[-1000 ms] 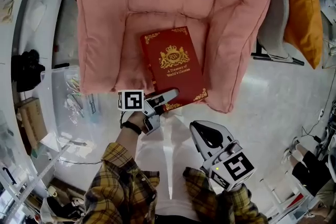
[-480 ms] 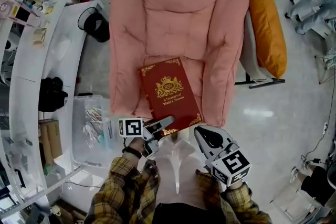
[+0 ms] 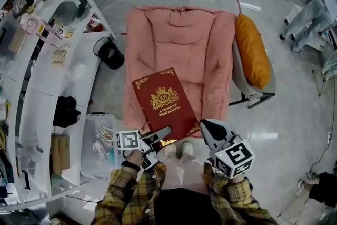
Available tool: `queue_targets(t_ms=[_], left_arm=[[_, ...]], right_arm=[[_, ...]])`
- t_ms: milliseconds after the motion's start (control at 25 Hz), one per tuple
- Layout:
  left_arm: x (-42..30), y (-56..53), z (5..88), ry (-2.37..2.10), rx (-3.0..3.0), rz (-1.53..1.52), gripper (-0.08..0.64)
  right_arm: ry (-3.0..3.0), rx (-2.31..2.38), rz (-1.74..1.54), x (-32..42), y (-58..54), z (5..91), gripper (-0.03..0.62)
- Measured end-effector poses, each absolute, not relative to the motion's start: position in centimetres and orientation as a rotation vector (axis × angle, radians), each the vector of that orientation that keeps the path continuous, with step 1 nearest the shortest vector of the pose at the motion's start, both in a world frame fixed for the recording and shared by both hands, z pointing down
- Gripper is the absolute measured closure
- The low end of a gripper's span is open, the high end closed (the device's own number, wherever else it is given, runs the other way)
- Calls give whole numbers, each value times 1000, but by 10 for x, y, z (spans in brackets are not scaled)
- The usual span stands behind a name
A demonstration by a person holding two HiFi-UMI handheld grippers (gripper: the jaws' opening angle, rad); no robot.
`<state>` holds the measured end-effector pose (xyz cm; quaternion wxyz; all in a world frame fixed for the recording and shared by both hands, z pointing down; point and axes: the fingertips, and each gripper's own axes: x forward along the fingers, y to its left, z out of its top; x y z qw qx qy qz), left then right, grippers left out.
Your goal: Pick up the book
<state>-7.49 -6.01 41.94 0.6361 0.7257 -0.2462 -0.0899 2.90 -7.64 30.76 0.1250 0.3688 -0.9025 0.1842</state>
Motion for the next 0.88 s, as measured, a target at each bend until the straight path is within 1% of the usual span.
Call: queue_targets(t_ms=[120,320,520,720,880], left_arm=[[-89,-56,409,-653,1713,-107,330],[-81,-57,359,-602,1740,-265,330],[-93,-62,355,-660,1928,-273,330],[-66,-41,305,-622,1754,-349,328],[-58,-34,295,-618,1729,-380,328]], right_arm=[[-2665,1091,472,28,-76,284,576],[-2699,1119,424,29,-75,252,575],[-2735,1074,412,32,-69,243,576],[-2766,1076,367,28,-67,226,575],[-2772,1089,338,31,-68,221,577]])
